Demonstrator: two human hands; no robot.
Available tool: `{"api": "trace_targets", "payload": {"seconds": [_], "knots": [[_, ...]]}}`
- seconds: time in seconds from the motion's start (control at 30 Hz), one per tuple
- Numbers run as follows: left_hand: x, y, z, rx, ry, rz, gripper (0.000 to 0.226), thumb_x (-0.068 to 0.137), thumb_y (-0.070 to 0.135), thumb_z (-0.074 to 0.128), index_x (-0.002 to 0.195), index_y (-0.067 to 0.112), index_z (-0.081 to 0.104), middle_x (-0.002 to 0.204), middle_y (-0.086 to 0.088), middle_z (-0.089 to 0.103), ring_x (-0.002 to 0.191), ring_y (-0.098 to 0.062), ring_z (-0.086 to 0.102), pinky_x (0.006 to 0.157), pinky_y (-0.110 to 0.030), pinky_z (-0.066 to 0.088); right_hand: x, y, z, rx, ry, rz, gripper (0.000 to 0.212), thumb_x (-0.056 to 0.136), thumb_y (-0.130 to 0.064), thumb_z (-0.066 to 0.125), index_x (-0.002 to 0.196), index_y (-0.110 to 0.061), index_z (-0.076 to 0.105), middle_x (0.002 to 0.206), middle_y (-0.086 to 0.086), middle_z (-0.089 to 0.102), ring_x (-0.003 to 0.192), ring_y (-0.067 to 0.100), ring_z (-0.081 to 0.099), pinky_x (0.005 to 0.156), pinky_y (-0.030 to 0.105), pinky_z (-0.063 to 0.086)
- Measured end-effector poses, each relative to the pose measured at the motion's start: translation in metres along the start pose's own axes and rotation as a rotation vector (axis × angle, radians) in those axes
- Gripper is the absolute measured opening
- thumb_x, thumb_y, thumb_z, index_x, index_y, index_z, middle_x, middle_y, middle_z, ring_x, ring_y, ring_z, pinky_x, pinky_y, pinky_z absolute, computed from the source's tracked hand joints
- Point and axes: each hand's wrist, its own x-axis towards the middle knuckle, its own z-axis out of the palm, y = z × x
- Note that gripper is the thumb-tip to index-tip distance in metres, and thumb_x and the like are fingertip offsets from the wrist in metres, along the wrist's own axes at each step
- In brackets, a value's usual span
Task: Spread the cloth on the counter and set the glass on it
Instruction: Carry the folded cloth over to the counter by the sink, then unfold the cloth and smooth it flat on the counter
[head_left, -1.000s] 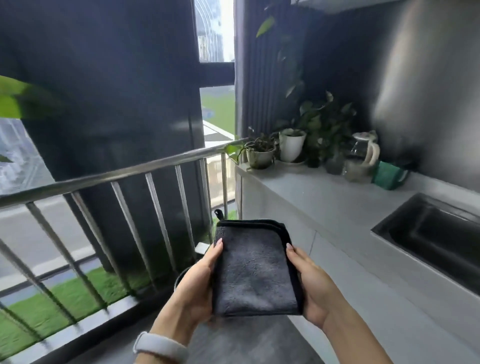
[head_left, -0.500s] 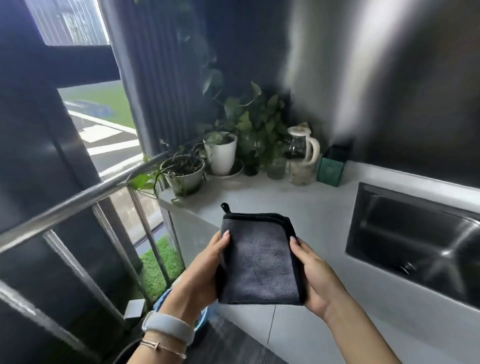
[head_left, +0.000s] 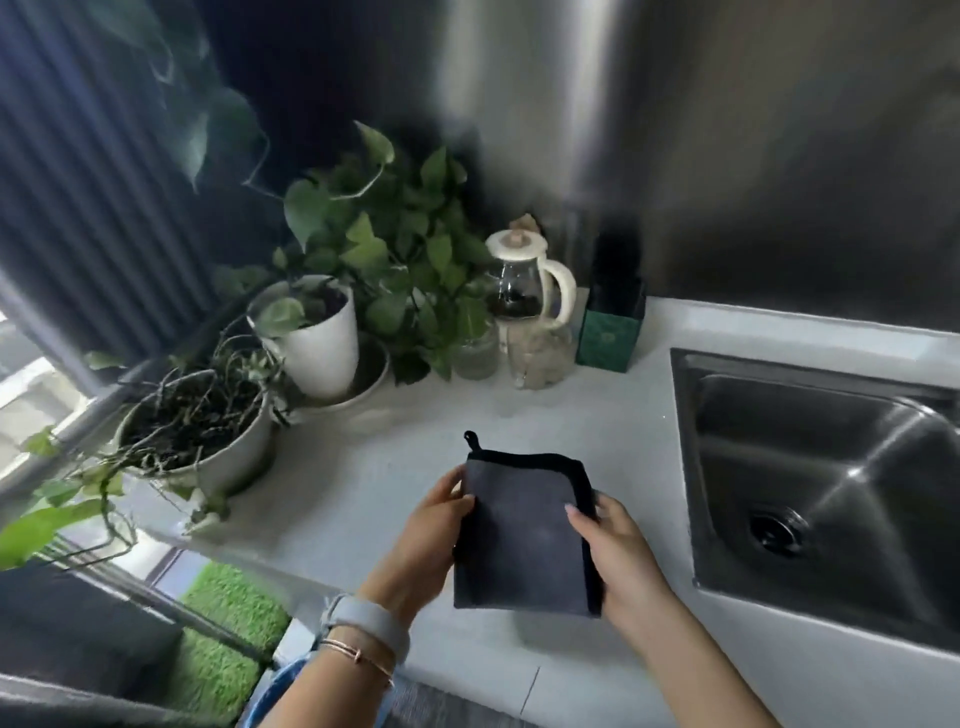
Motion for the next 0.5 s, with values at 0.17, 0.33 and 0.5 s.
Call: {"api": "trace_targets", "payload": {"seconds": [0.17, 0.33, 0.5], "knots": [[0.051, -0.001, 0.004, 0.014, -0.103, -0.011, 0.048, 0.09, -0.006, 0.028, 0.125, 0.019, 0.049, 0.117, -0.002, 0.062, 0.098, -0.019, 0.057, 0.066, -0.021, 0.046, 0.038, -0.001, 0.004, -0.095, 0.127, -0.069, 0.044, 0.089, -0.005, 0.054, 0.131, -0.015, 0.044, 0.13, 0.004, 0.056, 0.114, 0.021, 0.056, 0.098, 0.038, 0.046], [0.09, -0.006, 0.006, 0.003, -0.253, -0.045, 0.051, 0.09, -0.006, 0.03, 0.134, 0.017, 0.042, 0.135, -0.002, 0.052, 0.12, -0.019, 0.049, 0.091, -0.026, 0.044, 0.064, -0.004, 0.007, -0.327, 0.331, -0.137, 0.041, 0.09, -0.006, 0.052, 0.131, -0.013, 0.048, 0.114, -0.004, 0.057, 0.11, 0.015, 0.053, 0.092, 0.026, 0.04], [0.108, -0.006, 0.008, 0.049, -0.313, -0.077, 0.048, 0.093, -0.005, 0.028, 0.138, 0.009, 0.034, 0.143, -0.004, 0.041, 0.124, -0.014, 0.04, 0.105, -0.027, 0.031, 0.086, 0.009, 0.005, -0.524, 0.452, -0.057, 0.043, 0.088, -0.017, 0.057, 0.13, -0.009, 0.051, 0.131, 0.009, 0.056, 0.121, 0.027, 0.052, 0.1, 0.036, 0.043]]}}
